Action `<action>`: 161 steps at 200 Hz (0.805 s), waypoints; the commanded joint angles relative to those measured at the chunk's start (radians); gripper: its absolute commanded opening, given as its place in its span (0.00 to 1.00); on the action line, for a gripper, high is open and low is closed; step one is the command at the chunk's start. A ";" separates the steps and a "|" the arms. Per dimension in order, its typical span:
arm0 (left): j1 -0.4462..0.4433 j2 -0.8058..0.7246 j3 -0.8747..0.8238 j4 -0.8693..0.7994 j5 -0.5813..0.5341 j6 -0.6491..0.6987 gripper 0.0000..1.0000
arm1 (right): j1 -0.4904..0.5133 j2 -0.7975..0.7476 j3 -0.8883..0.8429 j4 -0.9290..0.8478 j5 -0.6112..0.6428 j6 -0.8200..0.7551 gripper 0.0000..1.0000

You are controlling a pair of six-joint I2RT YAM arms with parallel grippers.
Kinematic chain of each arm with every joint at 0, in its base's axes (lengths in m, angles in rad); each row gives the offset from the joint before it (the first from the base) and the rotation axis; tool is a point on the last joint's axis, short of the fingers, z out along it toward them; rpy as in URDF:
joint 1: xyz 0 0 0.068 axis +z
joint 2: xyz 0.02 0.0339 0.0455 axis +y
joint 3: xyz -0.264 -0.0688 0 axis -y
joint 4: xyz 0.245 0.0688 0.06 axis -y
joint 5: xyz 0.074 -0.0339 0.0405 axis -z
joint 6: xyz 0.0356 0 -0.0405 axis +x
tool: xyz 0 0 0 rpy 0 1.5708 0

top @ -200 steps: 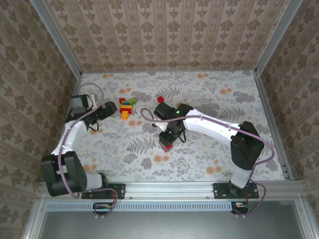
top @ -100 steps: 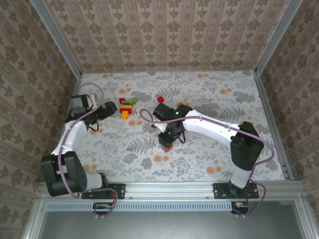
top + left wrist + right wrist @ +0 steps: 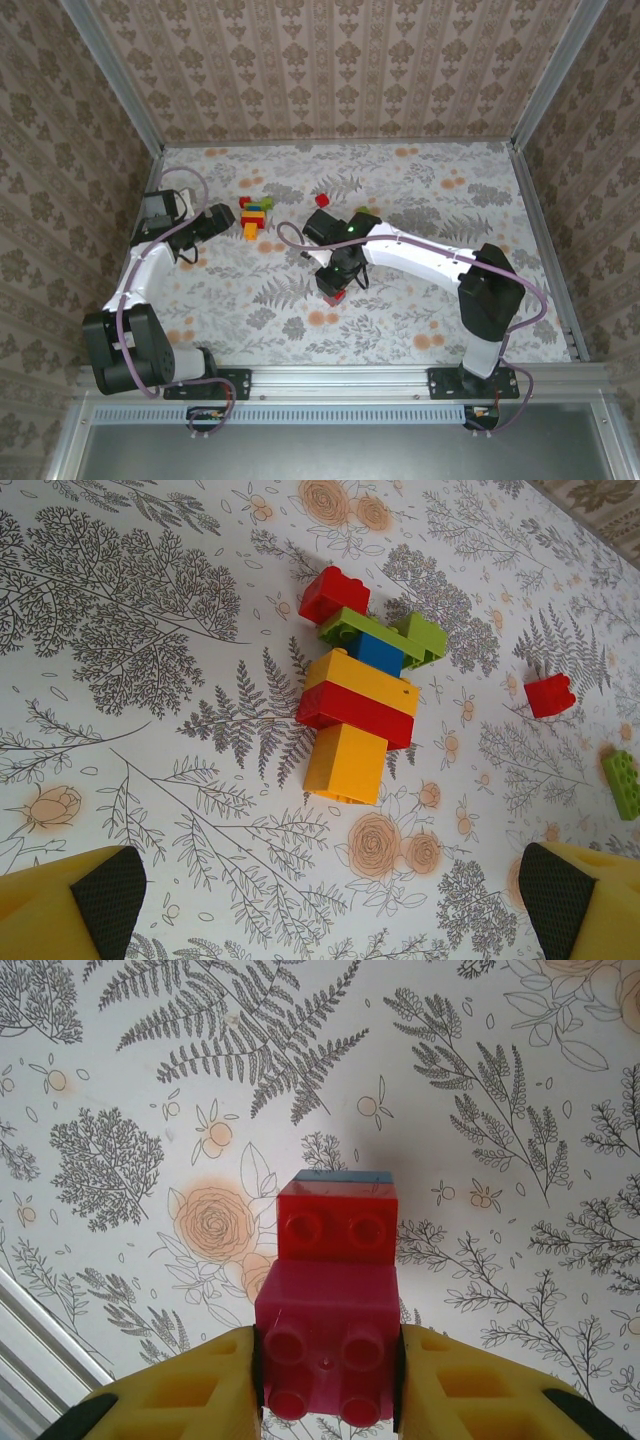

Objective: Assemble a carrot with lego

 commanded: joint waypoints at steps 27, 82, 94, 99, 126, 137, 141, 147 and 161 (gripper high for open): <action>-0.009 0.005 0.025 -0.006 0.002 0.018 1.00 | 0.009 0.021 0.009 -0.060 0.045 0.022 0.34; -0.009 0.003 0.025 -0.009 0.004 0.019 1.00 | 0.010 0.077 0.033 -0.102 0.047 -0.006 0.34; -0.010 0.002 0.025 -0.008 0.004 0.019 1.00 | 0.010 0.098 0.044 -0.117 0.046 -0.016 0.34; -0.009 0.002 0.025 -0.009 0.005 0.020 1.00 | 0.010 0.107 0.048 -0.125 0.045 -0.020 0.34; -0.010 0.000 0.025 -0.008 0.005 0.019 1.00 | 0.008 0.151 0.065 -0.155 0.037 -0.040 0.34; -0.009 -0.001 0.025 -0.009 0.005 0.019 1.00 | 0.007 0.161 0.063 -0.158 0.030 -0.045 0.34; -0.009 -0.001 0.025 -0.009 0.005 0.020 1.00 | 0.007 0.165 0.061 -0.159 0.027 -0.046 0.34; -0.009 -0.001 0.024 -0.007 0.006 0.019 1.00 | 0.005 0.170 0.058 -0.158 0.021 -0.047 0.34; -0.010 -0.001 0.025 -0.009 0.007 0.020 1.00 | 0.003 0.176 0.042 -0.147 0.002 -0.048 0.34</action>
